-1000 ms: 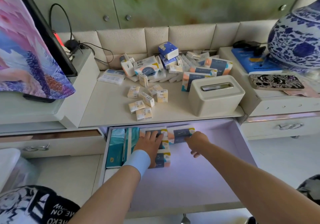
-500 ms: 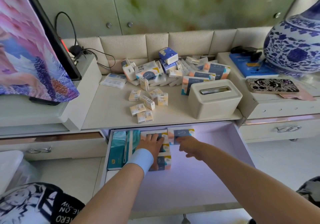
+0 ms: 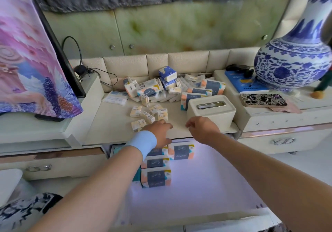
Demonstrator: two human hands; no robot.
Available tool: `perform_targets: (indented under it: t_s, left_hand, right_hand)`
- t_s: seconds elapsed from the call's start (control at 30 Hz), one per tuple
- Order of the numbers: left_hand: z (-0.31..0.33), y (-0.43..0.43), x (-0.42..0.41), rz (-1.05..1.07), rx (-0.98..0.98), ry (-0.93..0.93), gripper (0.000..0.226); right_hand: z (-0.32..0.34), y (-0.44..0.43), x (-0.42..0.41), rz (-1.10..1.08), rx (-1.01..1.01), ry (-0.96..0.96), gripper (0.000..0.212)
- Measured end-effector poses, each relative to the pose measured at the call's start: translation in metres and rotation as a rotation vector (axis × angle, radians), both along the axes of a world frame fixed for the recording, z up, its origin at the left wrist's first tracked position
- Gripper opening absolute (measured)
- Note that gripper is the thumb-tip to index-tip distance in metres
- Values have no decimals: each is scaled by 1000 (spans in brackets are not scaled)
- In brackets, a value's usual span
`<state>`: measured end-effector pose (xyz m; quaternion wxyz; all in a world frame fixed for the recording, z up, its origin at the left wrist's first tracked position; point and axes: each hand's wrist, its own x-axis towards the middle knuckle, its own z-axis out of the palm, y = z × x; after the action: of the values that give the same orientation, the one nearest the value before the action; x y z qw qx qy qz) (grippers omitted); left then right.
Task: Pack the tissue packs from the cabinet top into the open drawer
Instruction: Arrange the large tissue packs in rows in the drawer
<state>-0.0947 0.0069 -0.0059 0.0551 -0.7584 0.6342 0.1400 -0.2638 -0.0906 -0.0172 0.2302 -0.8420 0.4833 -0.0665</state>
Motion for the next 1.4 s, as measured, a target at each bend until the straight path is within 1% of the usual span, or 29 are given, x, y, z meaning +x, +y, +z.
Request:
perform_targets:
  t_s: [0.13,0.23,0.3,0.4,0.5,0.57,0.7,0.8,0.9,1.0,1.1,1.17,1.27,1.33,1.4]
  left_hand:
    - [49,-28,1,19,-101,7,59]
    - [63,-47,9,47,-186,44,56]
    - [63,-63,16,89,-188,67,54]
    - [60,-98,19,165,-214,119,42]
    - [52,-134,15,150,-250,160,38]
    - [43,-154,12,112,-223,154,41]
    - [27,-185,9,28,-164,99,62]
    - [12,-204,14,-5,-110,66,71]
    - [-6,-213,20,-12,-68,52,68]
    - [-17,-217,28,-20,-106,-27,70]
    - [-20,-218,34,2,-145,-121,63]
    - [-23,-219,35,20,-145,-124,54]
    - [-23,-216,39,37,-121,-94,51]
    - [-16,-212,44,12,-141,-136,50]
    - [-6,-205,53,-14,-194,-174,53]
  right_hand:
    - [46,-29,-6,17,-152,32,31]
    - [69,-57,-3,10,-221,59,32]
    - [75,-76,5,5,-204,108,35]
    - [74,-104,11,-25,-204,252,40]
    - [59,-138,12,-89,-183,316,41]
    - [49,-158,15,-93,-155,363,47]
    - [36,-187,27,-8,-116,424,49]
    - [24,-197,39,37,-138,404,48]
    - [16,-204,48,41,-191,374,47]
    - [8,-214,50,39,-192,286,48]
    - [1,-221,50,23,-161,199,49]
    - [-2,-224,52,21,-141,175,47]
    - [-2,-226,56,7,-103,167,49]
    - [0,-225,59,3,-77,201,55]
    - [1,-223,64,-2,-45,245,60]
